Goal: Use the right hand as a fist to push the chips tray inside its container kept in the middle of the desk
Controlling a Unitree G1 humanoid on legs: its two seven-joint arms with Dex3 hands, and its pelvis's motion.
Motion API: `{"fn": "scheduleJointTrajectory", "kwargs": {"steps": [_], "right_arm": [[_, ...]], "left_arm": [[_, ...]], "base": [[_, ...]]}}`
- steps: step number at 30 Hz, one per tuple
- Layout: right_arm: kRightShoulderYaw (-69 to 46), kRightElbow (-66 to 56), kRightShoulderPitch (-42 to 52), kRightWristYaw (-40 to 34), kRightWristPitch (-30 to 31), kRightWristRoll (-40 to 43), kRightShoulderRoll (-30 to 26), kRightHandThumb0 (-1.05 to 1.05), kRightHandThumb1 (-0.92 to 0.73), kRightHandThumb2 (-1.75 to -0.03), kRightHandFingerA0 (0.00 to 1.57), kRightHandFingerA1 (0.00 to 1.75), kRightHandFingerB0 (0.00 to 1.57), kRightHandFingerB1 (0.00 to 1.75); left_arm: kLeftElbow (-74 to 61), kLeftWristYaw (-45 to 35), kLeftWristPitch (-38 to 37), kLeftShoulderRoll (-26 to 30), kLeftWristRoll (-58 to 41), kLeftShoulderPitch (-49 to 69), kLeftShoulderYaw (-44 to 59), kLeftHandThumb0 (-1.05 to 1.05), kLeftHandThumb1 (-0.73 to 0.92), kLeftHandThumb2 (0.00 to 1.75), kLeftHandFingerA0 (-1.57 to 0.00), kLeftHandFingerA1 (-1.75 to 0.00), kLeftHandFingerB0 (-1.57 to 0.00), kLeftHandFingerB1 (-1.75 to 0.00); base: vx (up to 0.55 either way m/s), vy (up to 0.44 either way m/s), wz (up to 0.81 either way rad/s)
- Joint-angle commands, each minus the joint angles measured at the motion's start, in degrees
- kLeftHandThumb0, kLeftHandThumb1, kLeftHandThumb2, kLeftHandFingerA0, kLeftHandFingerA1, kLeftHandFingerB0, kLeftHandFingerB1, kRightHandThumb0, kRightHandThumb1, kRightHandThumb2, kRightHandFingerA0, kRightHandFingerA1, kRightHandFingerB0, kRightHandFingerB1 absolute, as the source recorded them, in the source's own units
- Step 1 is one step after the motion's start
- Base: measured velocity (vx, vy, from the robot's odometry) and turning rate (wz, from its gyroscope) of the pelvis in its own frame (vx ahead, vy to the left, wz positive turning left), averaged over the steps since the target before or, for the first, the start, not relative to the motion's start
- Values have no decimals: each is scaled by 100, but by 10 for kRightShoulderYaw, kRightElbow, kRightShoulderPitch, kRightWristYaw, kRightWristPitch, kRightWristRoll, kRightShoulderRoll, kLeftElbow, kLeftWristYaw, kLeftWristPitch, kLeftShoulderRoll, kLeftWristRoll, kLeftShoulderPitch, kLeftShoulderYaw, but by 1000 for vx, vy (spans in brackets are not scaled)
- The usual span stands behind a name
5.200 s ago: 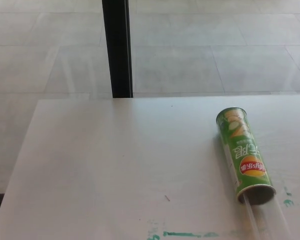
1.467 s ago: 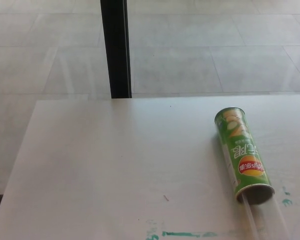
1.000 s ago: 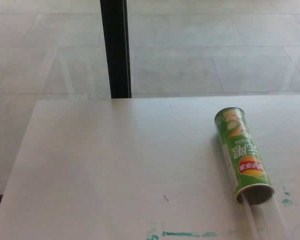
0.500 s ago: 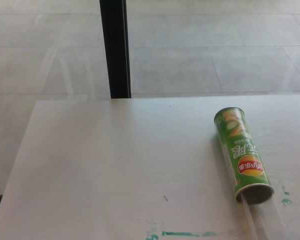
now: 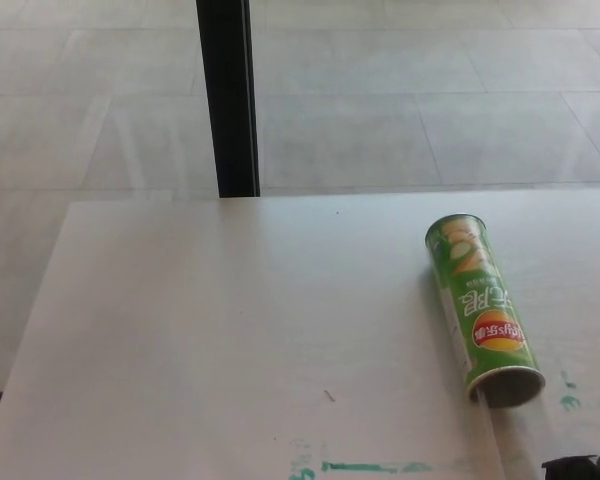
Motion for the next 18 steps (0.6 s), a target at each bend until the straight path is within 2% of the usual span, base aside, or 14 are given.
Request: {"fn": "scheduleJointTrajectory", "kwargs": {"steps": [1,2,3,4,8,12,18], "right_arm": [[1,5,5,-33,4,-31,10,-105,-65,-68,121,102,17,119],[-1,2,15,-39,2,-32,11,-105,-63,-68,122,101,20,117],[-2,1,21,-42,1,-32,12,-105,-60,-74,122,101,15,124],[-3,0,22,-42,1,-32,11,-105,-60,-74,122,101,15,124],[-11,1,38,-62,-13,-28,11,-105,-63,-70,125,100,24,114],[-14,11,52,-86,-28,-29,12,-105,-68,-70,123,102,19,119],[-22,19,71,-96,-42,-25,10,-105,-66,-68,121,103,16,124]], "left_arm": [[4,8,-21,12,2,4,-6,-75,92,68,-60,-69,-54,-53],[4,8,-19,12,2,3,-7,-75,92,67,-60,-70,-55,-53],[5,9,-18,12,3,2,-9,-74,92,69,-62,-71,-54,-53],[6,10,-20,13,5,1,-12,-74,92,69,-62,-71,-54,-53],[6,12,-17,10,-6,-2,-5,-72,92,68,-63,-71,-55,-53],[4,7,-21,12,-2,-2,-9,-73,92,70,-61,-72,-53,-54],[8,6,-21,11,-3,-1,-9,-73,92,71,-57,-67,-50,-52]], "base": [[0,0,0],[0,0,0],[0,0,0],[0,0,0],[0,0,0],[0,0,0],[0,0,0]]}}
